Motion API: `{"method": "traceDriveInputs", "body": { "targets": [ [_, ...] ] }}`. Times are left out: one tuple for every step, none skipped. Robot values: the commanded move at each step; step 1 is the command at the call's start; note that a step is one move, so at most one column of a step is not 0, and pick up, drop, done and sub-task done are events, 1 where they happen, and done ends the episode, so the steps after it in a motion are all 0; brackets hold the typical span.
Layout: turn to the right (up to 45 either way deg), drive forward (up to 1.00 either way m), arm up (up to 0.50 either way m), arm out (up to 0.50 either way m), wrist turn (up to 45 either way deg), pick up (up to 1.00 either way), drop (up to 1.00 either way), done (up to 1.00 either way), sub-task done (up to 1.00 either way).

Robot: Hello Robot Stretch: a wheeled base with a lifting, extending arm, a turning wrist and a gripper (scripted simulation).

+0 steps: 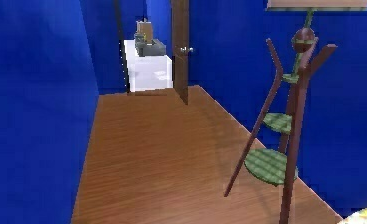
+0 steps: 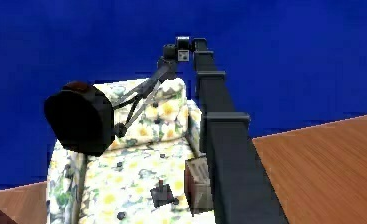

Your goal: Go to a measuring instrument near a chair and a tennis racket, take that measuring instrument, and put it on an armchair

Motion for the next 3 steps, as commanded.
{"method": "traceDriveInputs", "body": {
  "targets": [
    [0.0,0.0,0.0,0.0,45.0,0.0,0.0,0.0,0.0],
    [0.0,0.0,0.0,0.0,45.0,0.0,0.0,0.0,0.0],
    [0.0,0.0,0.0,0.0,6.0,0.0,0.0,0.0,0.0]
  ]
}}
